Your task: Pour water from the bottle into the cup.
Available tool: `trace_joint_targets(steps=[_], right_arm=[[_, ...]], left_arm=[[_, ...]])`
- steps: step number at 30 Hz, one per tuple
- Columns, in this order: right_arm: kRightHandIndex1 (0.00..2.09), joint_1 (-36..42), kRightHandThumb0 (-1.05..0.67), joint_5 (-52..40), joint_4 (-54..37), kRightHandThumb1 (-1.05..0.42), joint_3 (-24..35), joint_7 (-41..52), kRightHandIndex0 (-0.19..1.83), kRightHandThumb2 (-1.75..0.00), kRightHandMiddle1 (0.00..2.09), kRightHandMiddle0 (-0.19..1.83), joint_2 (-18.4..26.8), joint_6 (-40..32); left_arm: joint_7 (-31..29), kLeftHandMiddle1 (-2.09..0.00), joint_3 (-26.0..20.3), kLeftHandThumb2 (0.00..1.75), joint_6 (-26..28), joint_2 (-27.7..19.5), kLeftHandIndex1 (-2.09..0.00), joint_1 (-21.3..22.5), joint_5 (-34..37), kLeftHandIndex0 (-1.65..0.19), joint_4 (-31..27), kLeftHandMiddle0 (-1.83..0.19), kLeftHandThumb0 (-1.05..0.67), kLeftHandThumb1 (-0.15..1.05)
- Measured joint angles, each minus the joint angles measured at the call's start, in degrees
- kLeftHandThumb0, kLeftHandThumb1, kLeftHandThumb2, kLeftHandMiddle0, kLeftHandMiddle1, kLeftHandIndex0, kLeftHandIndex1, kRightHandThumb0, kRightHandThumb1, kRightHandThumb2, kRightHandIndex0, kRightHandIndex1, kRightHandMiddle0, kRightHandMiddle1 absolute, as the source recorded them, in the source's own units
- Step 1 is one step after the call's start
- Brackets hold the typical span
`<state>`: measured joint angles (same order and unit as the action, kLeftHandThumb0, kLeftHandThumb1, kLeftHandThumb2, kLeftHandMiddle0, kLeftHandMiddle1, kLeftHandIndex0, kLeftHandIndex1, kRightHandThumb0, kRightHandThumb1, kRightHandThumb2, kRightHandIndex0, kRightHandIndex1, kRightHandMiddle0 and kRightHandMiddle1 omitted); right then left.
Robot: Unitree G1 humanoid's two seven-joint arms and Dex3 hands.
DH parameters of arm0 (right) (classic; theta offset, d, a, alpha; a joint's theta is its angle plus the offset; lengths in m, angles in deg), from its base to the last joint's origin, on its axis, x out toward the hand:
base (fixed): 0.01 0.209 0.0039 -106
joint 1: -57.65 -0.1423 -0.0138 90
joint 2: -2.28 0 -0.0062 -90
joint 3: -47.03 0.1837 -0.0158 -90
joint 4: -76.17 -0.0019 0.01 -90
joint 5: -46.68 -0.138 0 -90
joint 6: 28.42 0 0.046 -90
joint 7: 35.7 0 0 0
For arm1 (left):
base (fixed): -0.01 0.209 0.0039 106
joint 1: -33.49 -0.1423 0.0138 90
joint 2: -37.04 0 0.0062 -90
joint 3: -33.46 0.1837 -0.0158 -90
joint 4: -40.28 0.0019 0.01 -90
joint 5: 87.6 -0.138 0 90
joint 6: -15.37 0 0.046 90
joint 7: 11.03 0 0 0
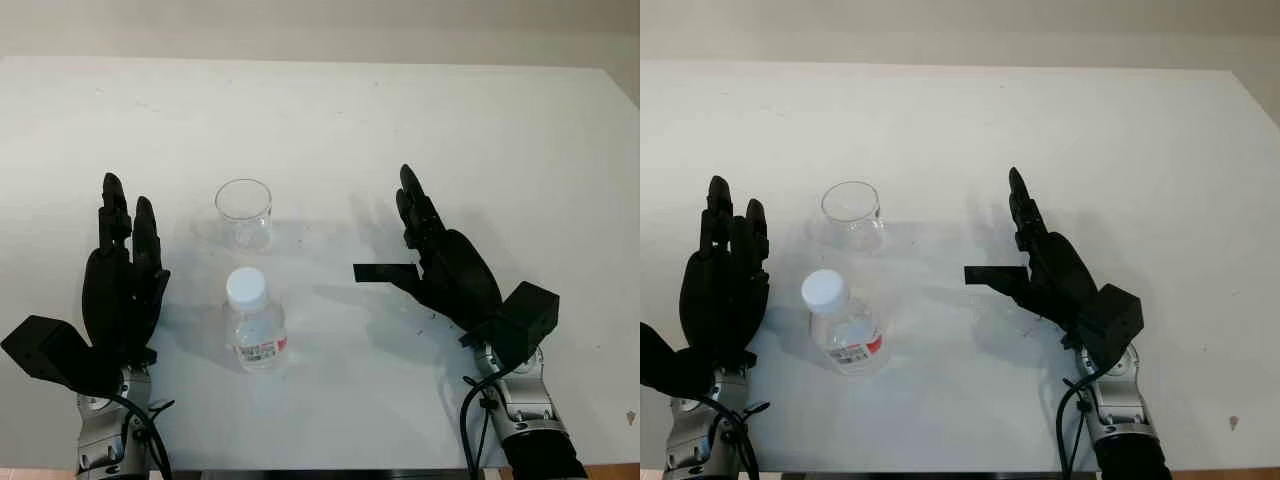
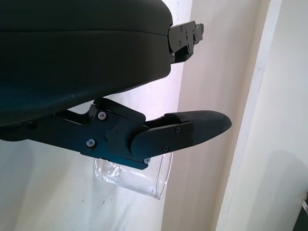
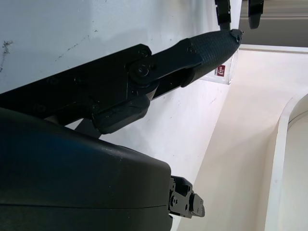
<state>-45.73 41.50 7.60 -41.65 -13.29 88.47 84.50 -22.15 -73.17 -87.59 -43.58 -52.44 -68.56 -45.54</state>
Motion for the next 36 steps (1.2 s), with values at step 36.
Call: trace_joint_targets(steps=[36], right_arm=[[0.11,-10.4,-0.83,-15.9,-12.0,-0.84,-2.7,34.6,0.01,-0.04,0.11,0.01,12.0,-25.0]], left_arm=[[-0.2,-0.05,0.0,0.59,-0.1,-0.6,-0.01,0.7,0.1,0.19,1.3,0.13,-0.65,1.05]])
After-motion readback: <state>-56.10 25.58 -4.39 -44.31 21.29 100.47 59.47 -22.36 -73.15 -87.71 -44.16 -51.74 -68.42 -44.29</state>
